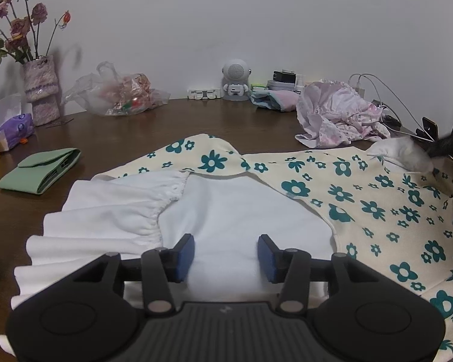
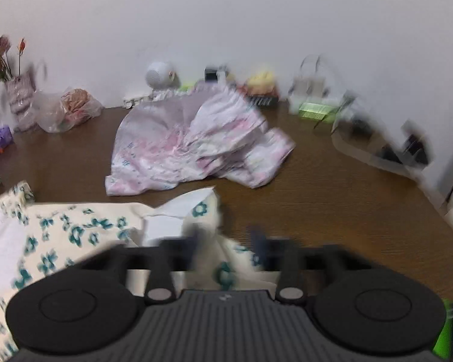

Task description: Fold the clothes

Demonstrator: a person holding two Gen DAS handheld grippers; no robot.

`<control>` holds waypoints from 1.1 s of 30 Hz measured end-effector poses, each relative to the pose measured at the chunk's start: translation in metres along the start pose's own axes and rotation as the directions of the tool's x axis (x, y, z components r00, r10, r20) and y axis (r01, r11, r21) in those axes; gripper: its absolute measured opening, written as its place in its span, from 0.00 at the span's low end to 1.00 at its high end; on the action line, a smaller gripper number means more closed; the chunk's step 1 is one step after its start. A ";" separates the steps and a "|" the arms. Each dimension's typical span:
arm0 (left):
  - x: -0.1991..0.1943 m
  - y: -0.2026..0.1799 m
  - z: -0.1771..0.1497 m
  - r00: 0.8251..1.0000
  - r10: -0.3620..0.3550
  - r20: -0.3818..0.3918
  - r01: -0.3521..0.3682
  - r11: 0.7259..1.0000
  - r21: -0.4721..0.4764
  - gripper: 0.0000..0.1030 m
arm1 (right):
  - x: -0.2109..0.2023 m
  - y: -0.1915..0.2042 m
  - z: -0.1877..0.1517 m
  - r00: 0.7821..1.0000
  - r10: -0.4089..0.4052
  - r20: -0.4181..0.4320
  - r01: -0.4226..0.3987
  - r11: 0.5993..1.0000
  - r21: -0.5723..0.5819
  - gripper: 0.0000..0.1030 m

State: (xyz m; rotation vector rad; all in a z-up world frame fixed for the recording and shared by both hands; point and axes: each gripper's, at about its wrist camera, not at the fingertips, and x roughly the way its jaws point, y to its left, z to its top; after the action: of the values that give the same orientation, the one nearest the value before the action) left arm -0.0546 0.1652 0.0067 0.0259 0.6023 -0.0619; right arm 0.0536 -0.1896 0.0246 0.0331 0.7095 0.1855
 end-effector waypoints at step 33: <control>-0.099 0.026 -0.073 0.965 -0.260 0.026 0.233 0.905 0.356 0.17 | -0.134 0.049 -0.155 0.869 0.489 -0.078 -0.476 0.782 -0.402 0.36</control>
State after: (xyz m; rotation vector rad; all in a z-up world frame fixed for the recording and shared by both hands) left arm -0.1757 0.1994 0.0027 0.2932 0.5120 -0.4160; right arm -0.1545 -0.1704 -0.0021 -0.1877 0.6080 0.8298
